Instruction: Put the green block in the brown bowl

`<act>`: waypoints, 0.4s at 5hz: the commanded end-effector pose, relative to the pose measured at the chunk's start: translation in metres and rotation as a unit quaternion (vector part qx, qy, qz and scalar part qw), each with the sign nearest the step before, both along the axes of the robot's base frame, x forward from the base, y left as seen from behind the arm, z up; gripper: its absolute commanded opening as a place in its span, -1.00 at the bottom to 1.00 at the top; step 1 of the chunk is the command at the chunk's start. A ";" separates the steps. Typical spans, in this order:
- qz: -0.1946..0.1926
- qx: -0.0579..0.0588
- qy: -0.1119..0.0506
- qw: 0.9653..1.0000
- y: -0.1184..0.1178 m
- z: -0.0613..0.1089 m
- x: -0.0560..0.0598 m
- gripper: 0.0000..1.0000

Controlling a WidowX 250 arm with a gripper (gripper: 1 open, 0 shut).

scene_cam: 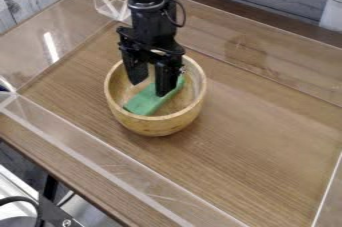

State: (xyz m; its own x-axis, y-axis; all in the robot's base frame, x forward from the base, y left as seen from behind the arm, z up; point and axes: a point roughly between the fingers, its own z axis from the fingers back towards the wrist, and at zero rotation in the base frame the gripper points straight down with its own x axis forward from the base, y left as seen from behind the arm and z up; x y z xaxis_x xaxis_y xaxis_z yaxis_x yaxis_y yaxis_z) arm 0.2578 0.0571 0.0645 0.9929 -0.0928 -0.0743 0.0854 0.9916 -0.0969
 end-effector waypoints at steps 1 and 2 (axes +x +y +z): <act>0.006 0.007 -0.039 0.999 0.004 0.026 0.011 1.00; 0.007 0.006 -0.056 0.998 0.001 0.041 0.013 1.00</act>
